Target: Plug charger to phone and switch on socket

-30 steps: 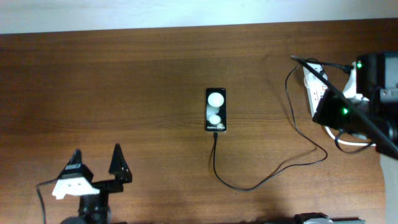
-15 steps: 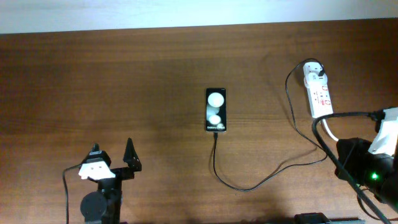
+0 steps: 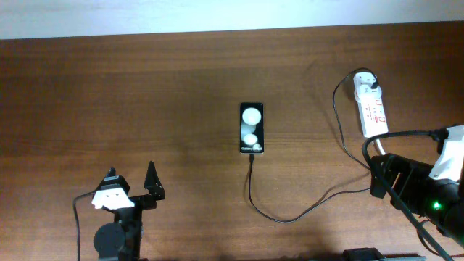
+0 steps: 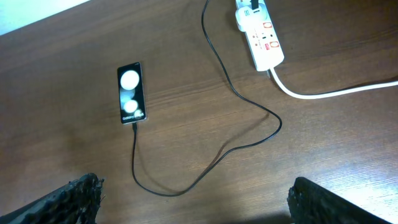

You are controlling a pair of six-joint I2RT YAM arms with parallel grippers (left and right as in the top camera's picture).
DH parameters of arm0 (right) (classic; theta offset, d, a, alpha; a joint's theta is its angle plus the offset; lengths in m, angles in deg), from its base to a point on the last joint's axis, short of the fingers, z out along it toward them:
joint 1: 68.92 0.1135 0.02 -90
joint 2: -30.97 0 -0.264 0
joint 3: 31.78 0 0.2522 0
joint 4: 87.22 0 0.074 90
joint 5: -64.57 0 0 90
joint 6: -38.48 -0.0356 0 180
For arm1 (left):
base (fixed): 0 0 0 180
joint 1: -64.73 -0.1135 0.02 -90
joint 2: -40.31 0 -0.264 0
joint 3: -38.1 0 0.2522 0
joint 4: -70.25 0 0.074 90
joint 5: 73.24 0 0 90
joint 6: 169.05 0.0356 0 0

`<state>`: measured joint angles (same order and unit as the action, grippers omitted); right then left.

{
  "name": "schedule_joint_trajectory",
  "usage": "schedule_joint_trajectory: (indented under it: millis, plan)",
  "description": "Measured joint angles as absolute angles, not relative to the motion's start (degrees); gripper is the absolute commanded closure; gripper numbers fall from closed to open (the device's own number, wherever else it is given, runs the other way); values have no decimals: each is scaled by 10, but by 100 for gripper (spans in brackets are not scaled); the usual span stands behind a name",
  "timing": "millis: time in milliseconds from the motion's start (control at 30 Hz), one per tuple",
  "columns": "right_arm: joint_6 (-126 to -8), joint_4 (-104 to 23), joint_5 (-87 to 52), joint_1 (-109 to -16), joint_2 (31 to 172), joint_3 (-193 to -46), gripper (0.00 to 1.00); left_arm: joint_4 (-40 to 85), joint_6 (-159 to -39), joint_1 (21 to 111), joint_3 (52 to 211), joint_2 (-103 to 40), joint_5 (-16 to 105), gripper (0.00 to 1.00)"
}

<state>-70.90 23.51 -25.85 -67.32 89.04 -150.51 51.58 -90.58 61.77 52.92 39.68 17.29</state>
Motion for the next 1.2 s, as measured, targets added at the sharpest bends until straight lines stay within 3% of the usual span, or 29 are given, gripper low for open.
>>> schedule_joint_trajectory:
  millis: [167,367,733,1200]
  plan:
    - [-709,235,-259,-673,890,-1505,1,516,-906,618,529,397,172,1]
    - [-709,235,-259,-673,890,-1505,1,516,-823,618,529,397,171,1]
    - [-709,235,-259,-673,882,-1505,1,516,-816,618,529,397,171,1]
    - [-709,235,-259,-673,721,-1504,1,516,-816,618,529,397,171,1]
